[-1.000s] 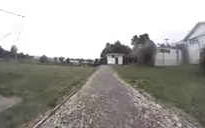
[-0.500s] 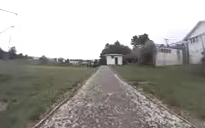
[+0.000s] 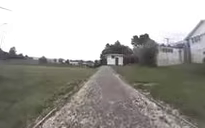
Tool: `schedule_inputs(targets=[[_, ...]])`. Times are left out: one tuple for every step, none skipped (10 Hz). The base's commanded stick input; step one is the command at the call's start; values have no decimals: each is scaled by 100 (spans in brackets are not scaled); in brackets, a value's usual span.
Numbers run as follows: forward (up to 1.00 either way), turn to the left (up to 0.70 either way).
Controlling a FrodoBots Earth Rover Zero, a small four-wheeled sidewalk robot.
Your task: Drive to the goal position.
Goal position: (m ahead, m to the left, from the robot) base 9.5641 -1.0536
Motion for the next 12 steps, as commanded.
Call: schedule_inputs(targets=[[85, 0], [85, 0], [85, 0], [85, 0], [85, 0], [85, 0], [85, 0], [85, 0], [85, 0], [85, 0], [85, 0], [85, 0]])
